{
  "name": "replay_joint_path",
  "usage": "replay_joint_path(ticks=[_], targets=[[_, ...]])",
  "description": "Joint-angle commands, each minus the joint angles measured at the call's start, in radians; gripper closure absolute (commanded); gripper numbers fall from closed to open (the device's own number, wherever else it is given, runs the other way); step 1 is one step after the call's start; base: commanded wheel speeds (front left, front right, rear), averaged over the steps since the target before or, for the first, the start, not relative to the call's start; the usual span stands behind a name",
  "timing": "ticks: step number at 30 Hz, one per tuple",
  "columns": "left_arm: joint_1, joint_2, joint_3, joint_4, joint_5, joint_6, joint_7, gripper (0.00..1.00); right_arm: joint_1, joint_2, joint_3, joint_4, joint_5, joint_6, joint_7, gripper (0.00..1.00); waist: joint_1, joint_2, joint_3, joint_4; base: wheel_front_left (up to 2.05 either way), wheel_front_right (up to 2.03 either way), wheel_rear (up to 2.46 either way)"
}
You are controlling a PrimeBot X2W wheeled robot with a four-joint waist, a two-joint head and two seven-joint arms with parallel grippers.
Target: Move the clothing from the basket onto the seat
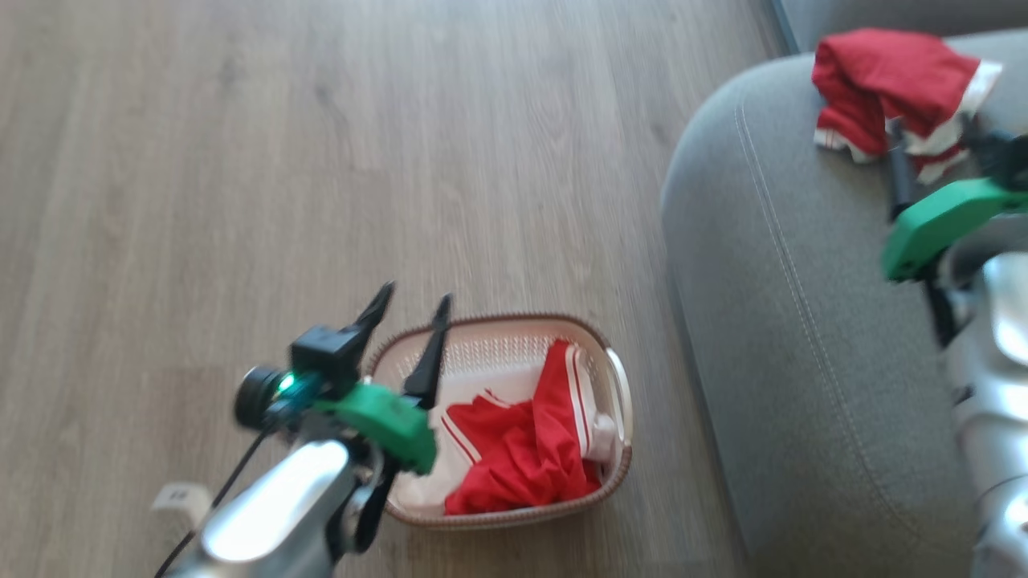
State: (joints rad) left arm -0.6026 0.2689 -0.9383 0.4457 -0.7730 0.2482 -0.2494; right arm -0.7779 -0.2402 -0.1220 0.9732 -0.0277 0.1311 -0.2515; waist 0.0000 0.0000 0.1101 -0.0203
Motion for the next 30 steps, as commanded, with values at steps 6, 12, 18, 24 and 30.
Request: replay_joint_path(ticks=[6, 12, 18, 24, 30], targets=[[0.084, 0.079, 0.134, -0.039, -0.007, 0.044, -0.012, 0.0, 0.074, 0.073, 0.078, -0.123, 0.048, 0.0, -0.01, 0.0, 0.0, 0.0, -0.082, 0.044, 0.0, 0.0, 0.0], [0.207, 0.119, 0.228, -0.082, 0.001, 0.083, -0.012, 0.0, 0.18, 0.138, 0.115, -0.236, 0.08, 0.0, -0.01, 0.0, 0.0, 0.0, -0.116, 0.068, 0.0, 0.0, 0.0], [0.322, 0.14, 0.326, -0.14, 0.023, 0.112, -0.012, 0.0, 0.31, 0.182, 0.151, -0.367, 0.096, 0.0, -0.01, 0.0, 0.0, 0.0, -0.131, 0.089, 0.0, 0.0, 0.0], [0.435, 0.145, 0.421, -0.218, 0.083, 0.132, -0.012, 0.0, 0.479, 0.189, 0.179, -0.534, 0.16, 0.0, -0.01, 0.0, 0.0, 0.0, -0.145, 0.103, 0.0, 0.0, 0.0], [0.514, 0.142, 0.473, -0.272, 0.126, 0.132, -0.012, 0.0, 0.581, 0.19, 0.185, -0.641, 0.203, 0.0, -0.01, 0.0, 0.0, 0.0, -0.151, 0.097, 0.0, 0.0, 0.0]])
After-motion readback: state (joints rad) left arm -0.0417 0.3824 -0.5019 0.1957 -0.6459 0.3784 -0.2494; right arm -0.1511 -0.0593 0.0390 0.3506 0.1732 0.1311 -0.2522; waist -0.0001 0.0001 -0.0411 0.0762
